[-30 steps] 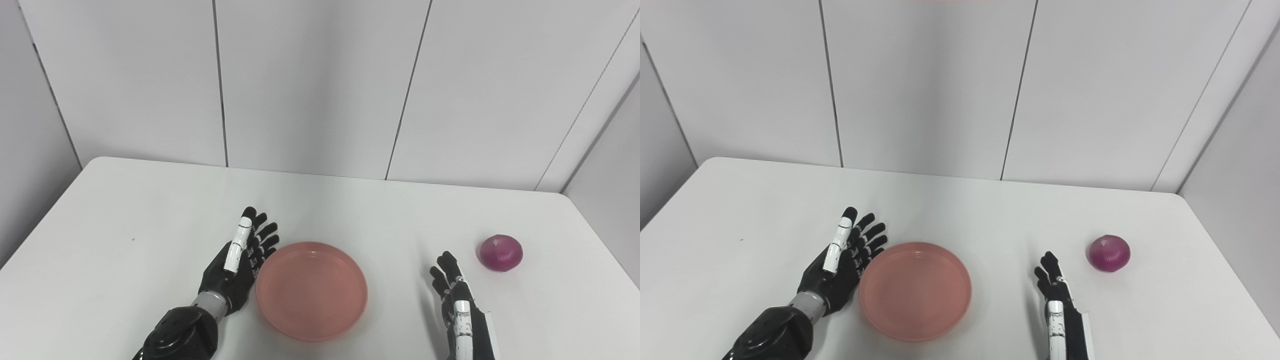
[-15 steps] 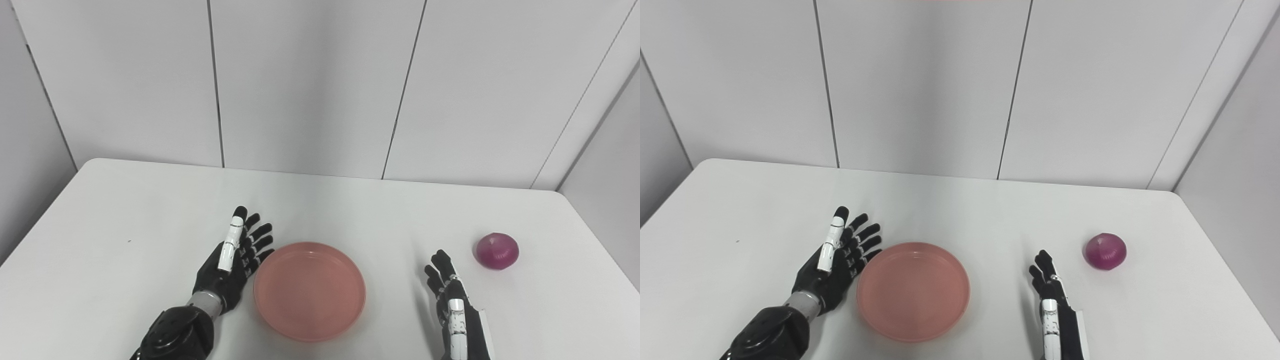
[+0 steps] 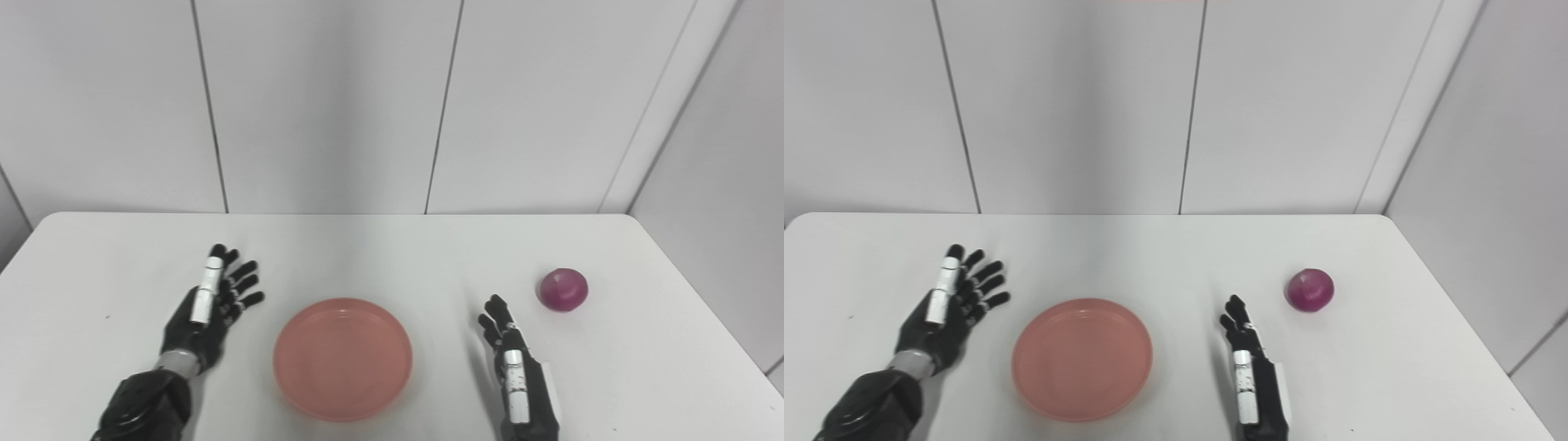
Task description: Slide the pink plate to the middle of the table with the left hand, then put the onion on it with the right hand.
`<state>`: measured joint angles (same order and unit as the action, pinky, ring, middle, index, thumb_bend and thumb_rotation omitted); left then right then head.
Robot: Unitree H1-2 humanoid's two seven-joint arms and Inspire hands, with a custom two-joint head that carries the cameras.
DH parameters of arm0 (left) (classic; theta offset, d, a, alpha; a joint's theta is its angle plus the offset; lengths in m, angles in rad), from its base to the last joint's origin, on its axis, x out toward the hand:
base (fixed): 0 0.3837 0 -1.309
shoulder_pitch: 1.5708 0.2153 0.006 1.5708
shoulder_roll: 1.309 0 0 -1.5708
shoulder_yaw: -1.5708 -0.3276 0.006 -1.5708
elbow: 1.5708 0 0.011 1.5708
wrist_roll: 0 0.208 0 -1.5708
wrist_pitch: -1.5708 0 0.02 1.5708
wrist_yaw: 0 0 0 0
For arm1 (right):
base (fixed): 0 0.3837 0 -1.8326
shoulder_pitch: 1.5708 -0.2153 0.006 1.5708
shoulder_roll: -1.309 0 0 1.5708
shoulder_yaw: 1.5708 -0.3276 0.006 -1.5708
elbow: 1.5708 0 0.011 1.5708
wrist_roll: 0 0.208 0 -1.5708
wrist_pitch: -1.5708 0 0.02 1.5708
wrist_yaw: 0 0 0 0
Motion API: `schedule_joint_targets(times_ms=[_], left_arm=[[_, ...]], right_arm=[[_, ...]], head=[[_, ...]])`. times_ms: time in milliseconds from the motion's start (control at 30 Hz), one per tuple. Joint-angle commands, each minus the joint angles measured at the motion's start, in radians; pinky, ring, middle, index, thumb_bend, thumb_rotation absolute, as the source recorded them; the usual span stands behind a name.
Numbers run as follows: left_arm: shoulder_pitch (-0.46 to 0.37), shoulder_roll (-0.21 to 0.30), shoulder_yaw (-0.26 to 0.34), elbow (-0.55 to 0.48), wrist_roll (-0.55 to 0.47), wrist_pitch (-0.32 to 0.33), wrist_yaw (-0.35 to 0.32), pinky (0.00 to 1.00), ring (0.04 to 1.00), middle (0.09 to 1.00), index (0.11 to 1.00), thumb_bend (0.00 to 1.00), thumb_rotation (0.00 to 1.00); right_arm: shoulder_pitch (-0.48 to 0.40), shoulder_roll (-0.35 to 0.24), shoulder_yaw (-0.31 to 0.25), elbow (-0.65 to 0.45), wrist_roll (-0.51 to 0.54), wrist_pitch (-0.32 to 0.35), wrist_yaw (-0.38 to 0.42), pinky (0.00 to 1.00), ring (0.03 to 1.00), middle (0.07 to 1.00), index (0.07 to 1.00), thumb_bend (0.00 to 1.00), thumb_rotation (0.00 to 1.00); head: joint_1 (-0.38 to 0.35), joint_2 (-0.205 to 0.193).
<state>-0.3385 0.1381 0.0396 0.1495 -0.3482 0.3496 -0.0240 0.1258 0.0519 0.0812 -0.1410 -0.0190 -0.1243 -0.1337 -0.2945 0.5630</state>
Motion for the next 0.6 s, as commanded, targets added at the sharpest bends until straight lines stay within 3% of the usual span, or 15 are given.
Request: schedule_joint_targets(times_ms=[0, 367, 567], left_arm=[[-0.04, 0.007, 0.011, 0.005, 0.016, -0.036, -0.022, 0.98, 0.91, 0.898, 0.947, 0.7, 0.9], [-0.045, -0.006, 0.053, 0.044, 0.02, -0.024, -0.058, 0.91, 0.875, 0.875, 0.921, 0.69, 0.88], [-0.045, -0.01, 0.062, 0.066, 0.021, -0.03, -0.082, 0.9, 0.871, 0.873, 0.909, 0.71, 0.86]], right_arm=[[0.034, 0.065, 0.018, 0.065, 0.001, 0.012, -0.007, 0.96, 0.922, 0.933, 0.936, 0.74, 1.0], [0.031, 0.095, -0.005, -0.015, 0.043, 0.041, -0.006, 0.96, 0.921, 0.947, 0.952, 0.75, 1.0], [-0.008, 0.074, -0.052, -0.155, 0.059, 0.167, -0.017, 0.9, 0.91, 0.942, 0.95, 0.83, 0.94]], head=[[-0.006, -0.001], [-0.082, -0.007], [-0.112, -0.015]])
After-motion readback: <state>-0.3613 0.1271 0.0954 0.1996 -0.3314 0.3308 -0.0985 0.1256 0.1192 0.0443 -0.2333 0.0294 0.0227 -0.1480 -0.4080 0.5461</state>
